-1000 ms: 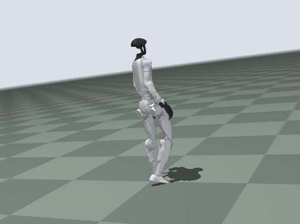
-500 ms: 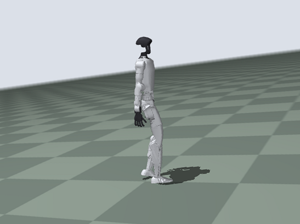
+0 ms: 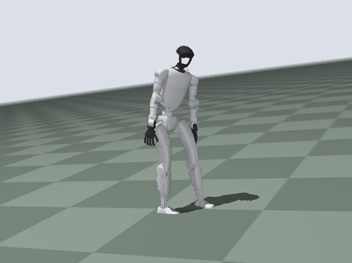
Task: Walk run
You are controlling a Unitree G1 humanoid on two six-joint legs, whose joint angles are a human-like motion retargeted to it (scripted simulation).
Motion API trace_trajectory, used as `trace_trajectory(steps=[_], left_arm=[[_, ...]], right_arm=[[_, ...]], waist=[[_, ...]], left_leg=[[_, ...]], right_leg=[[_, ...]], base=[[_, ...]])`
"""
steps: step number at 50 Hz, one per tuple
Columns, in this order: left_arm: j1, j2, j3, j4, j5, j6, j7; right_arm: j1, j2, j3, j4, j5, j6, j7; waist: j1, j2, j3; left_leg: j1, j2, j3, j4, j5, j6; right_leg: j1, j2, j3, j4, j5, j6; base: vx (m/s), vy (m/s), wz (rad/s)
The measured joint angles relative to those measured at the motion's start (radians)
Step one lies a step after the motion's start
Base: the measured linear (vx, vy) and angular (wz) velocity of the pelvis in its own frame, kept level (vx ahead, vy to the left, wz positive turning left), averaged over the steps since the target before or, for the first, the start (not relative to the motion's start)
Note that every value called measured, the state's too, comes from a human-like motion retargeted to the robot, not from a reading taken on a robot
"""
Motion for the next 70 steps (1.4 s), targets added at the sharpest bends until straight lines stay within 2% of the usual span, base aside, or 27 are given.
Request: trace_trajectory(steps=[5, 10, 16, 20, 23, 25, 28, 31, 34, 41, 48, 57, 70], left_arm=[[-0.132, 0.095, 0.029, -0.021, -0.011, 0.049, 0.017], [-0.234, 0.158, 0.065, -0.163, -0.088, 0.035, 0.082], [-0.314, 0.211, 0.123, -0.285, -0.211, 0.077, 0.237], [-0.382, 0.184, 0.181, -0.269, -0.429, 0.162, 0.320], [-0.447, 0.133, 0.222, -0.217, -0.697, 0.139, 0.203], [-0.488, 0.114, 0.254, -0.180, -0.870, 0.108, 0.116], [-0.524, 0.104, 0.306, -0.157, -1.059, 0.031, 0.076], [-0.553, 0.107, 0.359, -0.149, -1.173, -0.041, 0.108], [-0.576, 0.125, 0.397, -0.149, -1.236, -0.071, 0.189], [-0.603, 0.163, 0.474, -0.179, -1.269, -0.073, 0.288], [-0.613, 0.178, 0.511, -0.200, -1.309, -0.089, 0.339], [-0.632, 0.184, 0.489, -0.222, -1.327, -0.107, 0.248], [-0.654, 0.178, 0.482, -0.245, -1.403, -0.096, 0.262]], right_arm=[[-0.024, 0.054, 0.108, -0.118, 0.189, 0.000, -0.044], [-0.062, 0.040, 0.243, -0.222, 0.044, -0.025, -0.033], [-0.086, 0.024, 0.352, -0.316, -0.112, -0.025, -0.099], [-0.070, 0.027, 0.375, -0.333, -0.077, -0.049, -0.135], [-0.061, 0.031, 0.373, -0.318, -0.012, -0.070, -0.121], [-0.063, 0.038, 0.374, -0.301, 0.028, -0.077, -0.106], [-0.068, 0.050, 0.388, -0.280, 0.055, -0.086, -0.084], [-0.082, 0.054, 0.402, -0.276, 0.044, -0.090, -0.069], [-0.092, 0.052, 0.411, -0.291, 0.025, -0.091, -0.076], [-0.112, 0.041, 0.403, -0.313, 0.025, -0.101, -0.075], [-0.126, 0.039, 0.375, -0.304, 0.076, -0.094, -0.062], [-0.077, 0.024, 0.385, -0.368, 0.092, -0.127, -0.041], [-0.046, 0.008, 0.385, -0.388, 0.070, -0.129, -0.058]], waist=[[-0.033, -0.053, 0.034], [0.000, -0.113, 0.077], [-0.010, -0.156, 0.115], [0.010, -0.172, 0.126], [0.005, -0.167, 0.137], [-0.009, -0.168, 0.144], [-0.035, -0.186, 0.147], [-0.064, -0.206, 0.147], [-0.088, -0.224, 0.147], [-0.108, -0.262, 0.155], [-0.122, -0.266, 0.180], [-0.104, -0.268, 0.205], [-0.128, -0.266, 0.231]], left_leg=[[-0.070, 0.016, 0.062, 0.005, -0.020, 0.013], [-0.113, 0.027, 0.168, 0.020, -0.059, 0.048], [-0.150, 0.027, 0.212, 0.042, -0.096, 0.077], [-0.156, 0.034, 0.251, 0.044, -0.111, 0.085], [-0.164, 0.033, 0.259, 0.057, -0.121, 0.083], [-0.173, 0.034, 0.260, 0.075, -0.130, 0.082], [-0.185, 0.039, 0.262, 0.108, -0.145, 0.084], [-0.203, 0.054, 0.264, 0.147, -0.166, 0.086], [-0.222, 0.074, 0.270, 0.179, -0.182, 0.083], [-0.249, 0.108, 0.278, 0.230, -0.207, 0.077], [-0.263, 0.109, 0.268, 0.248, -0.215, 0.075], [-0.279, 0.107, 0.261, 0.253, -0.221, 0.072], [-0.289, 0.101, 0.237, 0.270, -0.229, 0.069]], right_leg=[[-0.053, -0.079, -0.068, -0.055, 0.017, 0.102], [-0.098, -0.149, -0.165, -0.118, 0.059, 0.185], [-0.120, -0.209, -0.388, -0.183, 0.108, 0.259], [-0.136, -0.227, -0.424, -0.196, 0.136, 0.291], [-0.145, -0.240, -0.454, -0.196, 0.147, 0.308], [-0.152, -0.241, -0.446, -0.193, 0.149, 0.313], [-0.159, -0.240, -0.406, -0.186, 0.147, 0.316], [-0.164, -0.235, -0.405, -0.187, 0.141, 0.320], [-0.169, -0.227, -0.396, -0.198, 0.144, 0.332], [-0.185, -0.214, -0.358, -0.209, 0.148, 0.360], [-0.195, -0.213, -0.344, -0.209, 0.147, 0.370], [-0.207, -0.212, -0.341, -0.207, 0.139, 0.354], [-0.199, -0.204, -0.344, -0.204, 0.135, 0.350]], base=[[-0.02, 0.16, -0.70], [-0.01, 0.23, -1.12], [-0.09, 0.18, -0.74], [-0.06, 0.14, -0.72], [-0.04, 0.10, -0.22], [-0.02, 0.03, -0.03], [0.00, 0.01, -0.16], [-0.03, 0.03, -0.40], [-0.03, 0.02, -0.50], [-0.04, 0.02, -0.47], [0.00, 0.00, 0.00], [0.08, -0.03, 0.05], [0.00, 0.00, 0.05]])
